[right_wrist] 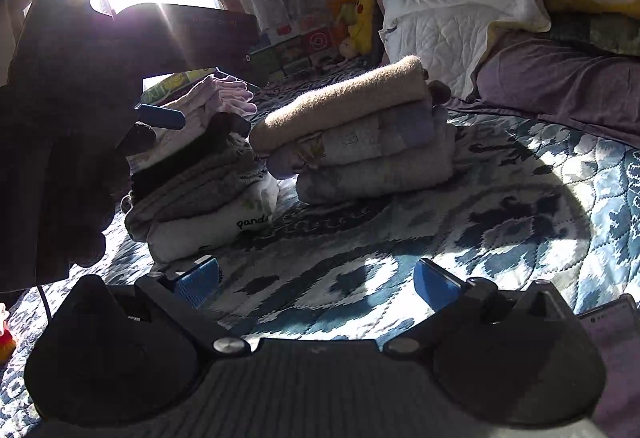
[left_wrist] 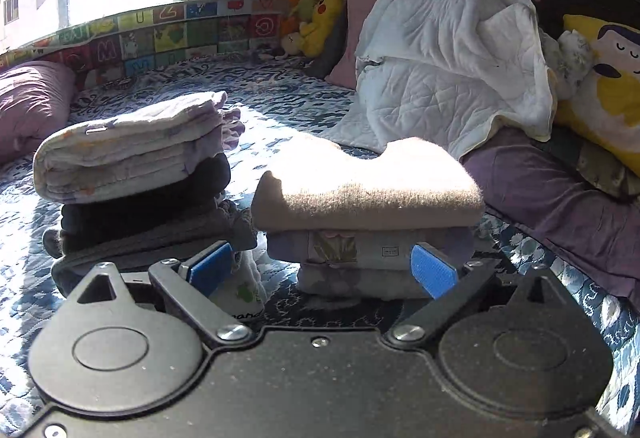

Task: Fold clothes
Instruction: 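Reach both tools toward the beige sweater beside the clothes stacks, then grasp the beige sweater edge with the left gripper and lift it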

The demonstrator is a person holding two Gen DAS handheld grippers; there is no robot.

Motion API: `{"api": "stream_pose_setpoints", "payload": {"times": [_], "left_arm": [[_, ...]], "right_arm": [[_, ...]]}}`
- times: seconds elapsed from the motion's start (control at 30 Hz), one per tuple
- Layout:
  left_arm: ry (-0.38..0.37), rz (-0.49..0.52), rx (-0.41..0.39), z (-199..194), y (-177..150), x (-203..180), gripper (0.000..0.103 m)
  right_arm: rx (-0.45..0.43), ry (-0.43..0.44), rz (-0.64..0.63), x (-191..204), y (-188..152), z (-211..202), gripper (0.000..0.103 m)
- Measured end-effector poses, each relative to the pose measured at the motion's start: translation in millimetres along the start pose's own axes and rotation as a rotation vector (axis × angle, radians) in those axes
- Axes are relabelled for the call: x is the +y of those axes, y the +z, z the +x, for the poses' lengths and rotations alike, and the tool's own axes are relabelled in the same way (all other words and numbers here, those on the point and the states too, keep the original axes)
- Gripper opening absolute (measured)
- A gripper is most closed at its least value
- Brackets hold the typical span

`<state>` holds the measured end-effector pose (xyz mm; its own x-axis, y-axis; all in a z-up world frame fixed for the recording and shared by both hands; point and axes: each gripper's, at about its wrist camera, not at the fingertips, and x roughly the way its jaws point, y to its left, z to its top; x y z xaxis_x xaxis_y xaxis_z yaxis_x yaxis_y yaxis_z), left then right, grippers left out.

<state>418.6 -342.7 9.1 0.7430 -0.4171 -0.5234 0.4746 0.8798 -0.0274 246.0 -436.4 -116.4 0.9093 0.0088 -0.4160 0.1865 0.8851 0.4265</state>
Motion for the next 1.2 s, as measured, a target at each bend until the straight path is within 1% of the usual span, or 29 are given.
{"api": "stream_pose_setpoints", "payload": {"times": [0.03, 0.07, 0.13, 0.2, 0.3, 0.43, 0.5, 0.53, 0.6, 0.67, 0.7, 0.73, 0.77, 0.83, 0.87, 0.9, 0.97, 1.1, 1.2], "left_arm": [[-0.013, -0.015, 0.006, 12, 7, 0, 0.092], [-0.024, -0.037, 0.020, 24, 13, 2, 0.092], [-0.048, -0.101, 0.044, 48, 23, 6, 0.090], [-0.063, -0.146, 0.065, 67, 31, 8, 0.089], [-0.075, -0.180, 0.084, 88, 39, 10, 0.089], [-0.076, -0.143, 0.111, 114, 49, 4, 0.089], [-0.073, -0.123, 0.149, 130, 50, 1, 0.089], [-0.065, -0.107, 0.169, 137, 50, -1, 0.090], [-0.046, -0.068, 0.178, 141, 48, -7, 0.089], [-0.049, -0.055, 0.170, 138, 47, -11, 0.073], [-0.053, -0.042, 0.165, 135, 47, -14, 0.051], [-0.055, -0.027, 0.161, 132, 47, -16, 0.040], [-0.052, -0.010, 0.157, 130, 46, -19, 0.035], [-0.045, 0.010, 0.144, 123, 46, -23, 0.015], [-0.039, 0.009, 0.131, 116, 46, -23, 0.011], [-0.033, 0.009, 0.119, 109, 46, -23, 0.002], [-0.025, 0.007, 0.093, 95, 47, -23, 0.000], [-0.058, 0.025, 0.062, 57, 42, -18, 0.000], [-0.067, 0.007, 0.027, 27, 37, -11, 0.000]], "right_arm": [[0.002, 0.011, 0.015, -1, 1, 1, 0.103], [-0.002, 0.019, 0.024, -3, 2, 0, 0.103], [-0.017, 0.030, 0.040, -5, 4, -1, 0.103], [-0.035, 0.047, 0.057, -8, 5, -2, 0.103], [-0.022, 0.045, 0.082, -11, 4, 4, 0.103], [0.000, 0.036, 0.117, -17, 3, 11, 0.103], [0.006, 0.034, 0.136, -21, 4, 13, 0.103], [0.005, 0.032, 0.141, -22, 5, 14, 0.103], [0.009, 0.028, 0.148, -23, 5, 17, 0.103], [0.020, 0.022, 0.150, -23, 5, 19, 0.103], [0.025, 0.019, 0.150, -23, 5, 20, 0.103], [0.027, 0.017, 0.146, -22, 5, 20, 0.103], [0.026, 0.016, 0.144, -21, 5, 19, 0.103], [0.023, 0.012, 0.137, -21, 5, 18, 0.103], [0.021, 0.009, 0.134, -21, 5, 17, 0.103], [0.020, 0.005, 0.135, -22, 6, 17, 0.103], [0.016, 0.001, 0.144, -24, 6, 15, 0.103], [0.011, 0.000, 0.147, -24, 7, 12, 0.103], [0.007, 0.002, 0.140, -23, 6, 9, 0.103]]}}
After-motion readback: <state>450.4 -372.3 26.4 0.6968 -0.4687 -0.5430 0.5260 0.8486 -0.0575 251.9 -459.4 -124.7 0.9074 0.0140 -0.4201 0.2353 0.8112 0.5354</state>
